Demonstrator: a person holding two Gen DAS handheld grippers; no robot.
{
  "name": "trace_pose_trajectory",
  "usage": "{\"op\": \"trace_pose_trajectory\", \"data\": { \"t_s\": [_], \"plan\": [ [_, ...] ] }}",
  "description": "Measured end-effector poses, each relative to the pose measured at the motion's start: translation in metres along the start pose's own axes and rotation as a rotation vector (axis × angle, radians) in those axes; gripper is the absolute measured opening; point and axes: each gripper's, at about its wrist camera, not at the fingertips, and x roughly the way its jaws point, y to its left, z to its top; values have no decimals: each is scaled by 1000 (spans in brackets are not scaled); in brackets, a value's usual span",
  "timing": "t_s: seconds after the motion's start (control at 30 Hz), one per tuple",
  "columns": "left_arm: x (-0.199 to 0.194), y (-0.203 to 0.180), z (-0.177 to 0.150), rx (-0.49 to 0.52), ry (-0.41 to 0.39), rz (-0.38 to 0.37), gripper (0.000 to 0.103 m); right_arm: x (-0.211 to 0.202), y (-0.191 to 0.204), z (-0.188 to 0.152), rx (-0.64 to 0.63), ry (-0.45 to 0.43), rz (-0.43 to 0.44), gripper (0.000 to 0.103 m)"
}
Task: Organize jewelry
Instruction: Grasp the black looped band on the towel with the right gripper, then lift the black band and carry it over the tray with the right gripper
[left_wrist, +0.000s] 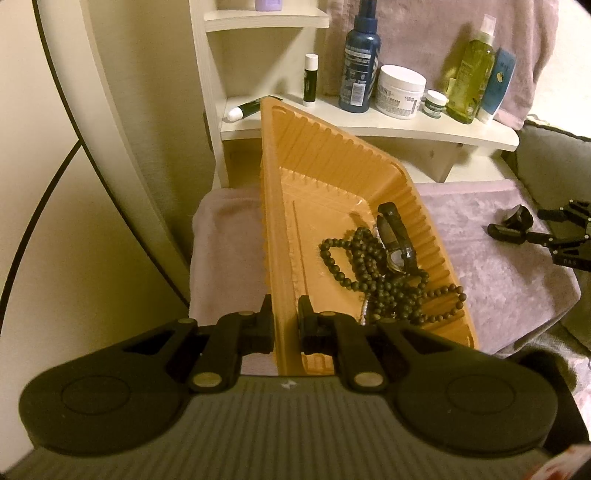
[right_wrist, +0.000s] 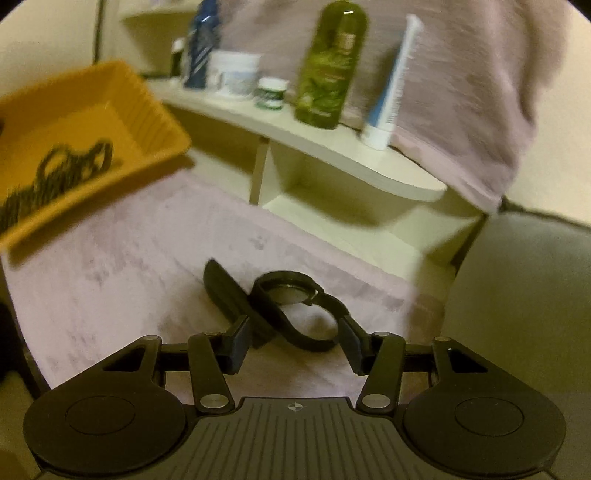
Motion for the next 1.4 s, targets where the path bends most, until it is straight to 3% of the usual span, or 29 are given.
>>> {"op": "trace_pose_trajectory", "data": {
  "t_s": [0.27,0.43,0.63,0.7,0.77,0.87,1.07,1.4],
  "plan": [
    [0,-1,1,5,4,5,11,8,4,7,-218,57,27,40],
    [1,0,1,2,2,5,11,15,7,5,-283,110,13,33],
    [1,0,2,5,4,5,11,23,10,5,-305,99,39,32],
    [1,0,2,6,4,5,11,28,15,5,-335,108,40,25],
    [1,0,2,6,3,5,11,28,14,5,-308,114,36,13],
    [1,0,2,4,1,4,11,25,17,3,-279,123,21,7],
    [0,0,2,8,1,4,11,11,20,-1,-178,129,-33,3],
    [-1,-3,3,11,-2,4,11,-23,27,-13,79,108,-48,3]
  ]
}}
